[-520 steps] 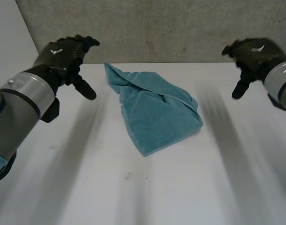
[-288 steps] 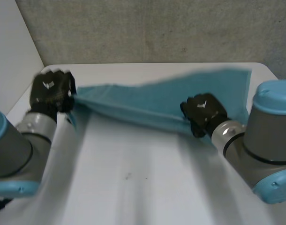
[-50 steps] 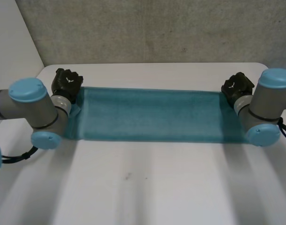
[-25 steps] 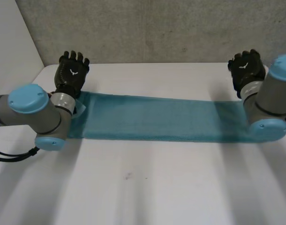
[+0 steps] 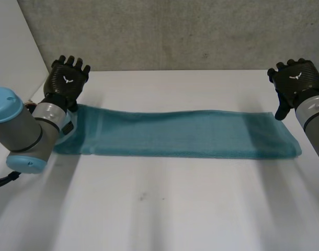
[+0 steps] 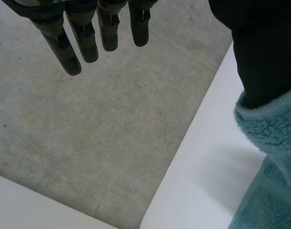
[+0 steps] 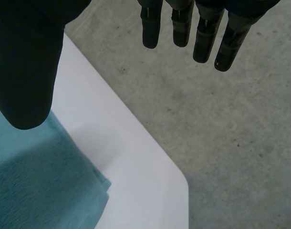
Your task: Fold the laundry
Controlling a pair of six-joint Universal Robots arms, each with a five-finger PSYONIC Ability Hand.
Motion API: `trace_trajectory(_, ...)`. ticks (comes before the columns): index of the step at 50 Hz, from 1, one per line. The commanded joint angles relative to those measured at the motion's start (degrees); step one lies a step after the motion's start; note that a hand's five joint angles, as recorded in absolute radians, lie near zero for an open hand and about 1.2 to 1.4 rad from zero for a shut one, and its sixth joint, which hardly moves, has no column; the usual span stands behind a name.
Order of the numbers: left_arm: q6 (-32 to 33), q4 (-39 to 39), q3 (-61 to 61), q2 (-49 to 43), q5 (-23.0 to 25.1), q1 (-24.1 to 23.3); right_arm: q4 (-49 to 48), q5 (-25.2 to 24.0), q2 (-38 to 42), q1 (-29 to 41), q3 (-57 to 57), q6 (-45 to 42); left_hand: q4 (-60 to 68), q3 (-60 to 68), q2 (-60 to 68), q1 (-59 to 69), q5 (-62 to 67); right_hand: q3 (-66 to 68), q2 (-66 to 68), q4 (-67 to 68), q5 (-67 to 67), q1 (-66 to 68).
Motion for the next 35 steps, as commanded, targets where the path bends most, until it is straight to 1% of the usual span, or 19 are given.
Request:
trace_trajectory(1,7.63,1.52,9.39,-9.05,2.26,2.10,0.25,-0.17,0.24,0.05,2.63,-0.25,-1.80,-2.40,-1.70,-1.37,-2.70,-2.40,-2.76,-3.28,-3.68,-1.88)
trace_trajectory(3,9.32,2.50,10.64,-9.94,3.76,2.37,0.25,-0.17,0.24,0.05,2.89,-0.16,-1.80,-2.40,-1.70,-1.37,-2.70,-2.40,-2.76,-3.28,-3.68,-1.88)
trace_trajectory(5,10.81,6.08,11.61,-10.64,8.40,2.46,0.25,-0.26,0.33,0.14,3.16,-0.16,-1.25,-1.85,-1.15,-0.82,-2.15,-2.40,-2.76,-3.28,-3.68,-1.88)
trace_trajectory(8,10.73,8.56,11.35,-10.64,11.15,2.46,0.16,-0.43,0.42,0.32,3.51,-0.25,-0.58,-1.18,-0.47,-0.14,-1.47,-2.40,-2.76,-3.28,-3.68,-1.88)
trace_trajectory(10,11.17,12.15,10.38,-10.20,15.26,2.46,0.16,-0.35,0.42,0.41,3.60,-0.25,1.26,0.66,1.36,1.69,0.36,-2.40,-2.76,-3.28,-3.68,-1.88)
trace_trajectory(14,11.08,14.71,9.59,-9.94,17.30,2.46,0.16,-0.52,0.42,0.14,4.30,-0.25,5.65,5.05,5.75,6.08,4.75,-2.40,-2.76,-3.28,-3.68,-1.88)
trace_trajectory(15,11.34,15.24,9.41,-9.85,17.99,2.63,0.16,-0.52,0.42,0.14,4.30,-0.25,12.31,11.71,12.41,12.74,11.41,-2.40,-2.76,-3.28,-3.68,-1.88)
trace_trajectory(16,11.34,15.24,9.41,-9.85,18.00,2.63,0.07,-0.52,0.42,0.06,4.56,-0.25,12.37,11.77,12.48,12.81,11.48,-2.40,-2.76,-3.28,-3.68,-1.88)
trace_trajectory(18,10.65,14.63,8.80,-8.71,18.70,3.50,-0.02,-0.52,0.42,-0.03,4.74,-0.25,38.65,38.05,38.75,39.08,37.75,-2.40,-2.76,-3.28,-3.68,-1.88)
trace_trajectory(19,10.64,14.63,8.80,-8.71,18.70,3.51,-0.02,-0.52,0.42,-0.03,4.83,-0.16,38.78,38.18,38.89,39.22,37.89,-2.40,-2.76,-3.28,-3.68,-1.88)
trace_trajectory(20,10.03,13.93,7.93,-7.92,19.23,4.38,-0.02,-0.52,0.42,-0.03,4.83,-0.16,46.61,46.01,46.72,47.05,45.72,-2.40,-2.76,-3.28,-3.68,-1.88)
trace_trajectory(21,8.90,12.62,6.87,-7.13,19.84,5.26,-0.02,-0.52,0.42,-0.03,4.83,-0.16,48.19,47.59,48.29,48.62,47.29,-2.40,-2.76,-3.28,-3.68,-1.88)
trace_trajectory(23,7.32,11.04,6.43,-6.60,20.28,5.53,-0.02,-0.52,0.42,-0.12,4.92,-0.16,46.54,45.94,46.64,46.97,45.64,-2.40,-2.76,-3.28,-3.68,-1.88)
trace_trajectory(25,5.46,9.62,6.42,-6.33,20.37,5.62,-0.02,-0.52,0.42,-0.12,4.92,-0.25,39.79,39.19,39.90,40.23,38.90,-2.40,-2.76,-3.28,-3.68,-1.88)
trace_trajectory(26,3.98,8.48,6.51,-6.42,19.85,5.62,-0.02,-0.52,0.42,-0.12,4.92,-0.25,21.14,20.54,21.25,21.58,20.25,-2.40,-2.76,-3.28,-3.68,-1.88)
trace_trajectory(27,3.96,8.47,6.51,-6.42,19.85,5.62,0.07,-0.44,0.42,-0.12,4.92,-0.25,20.96,20.36,21.06,21.39,20.06,-2.40,-2.76,-3.28,-3.68,-1.88)
trace_trajectory(28,3.35,8.04,6.42,-6.42,19.50,5.53,0.07,-0.52,0.42,-0.03,4.92,-0.16,1.47,0.87,1.57,1.90,0.57,-2.40,-2.76,-3.28,-3.68,-1.88)
trace_trajectory(33,3.52,7.33,6.42,-6.42,19.50,5.53,0.07,-0.52,0.42,-0.03,5.18,-0.16,1.95,1.35,2.05,2.38,1.05,-2.40,-2.76,-3.28,-3.68,-1.88)
trace_trajectory(35,3.52,6.46,6.07,-6.25,19.58,5.53,0.07,-0.52,0.42,-0.03,5.35,-0.16,21.20,20.60,21.30,21.63,20.30,-2.40,-2.76,-3.28,-3.68,-1.88)
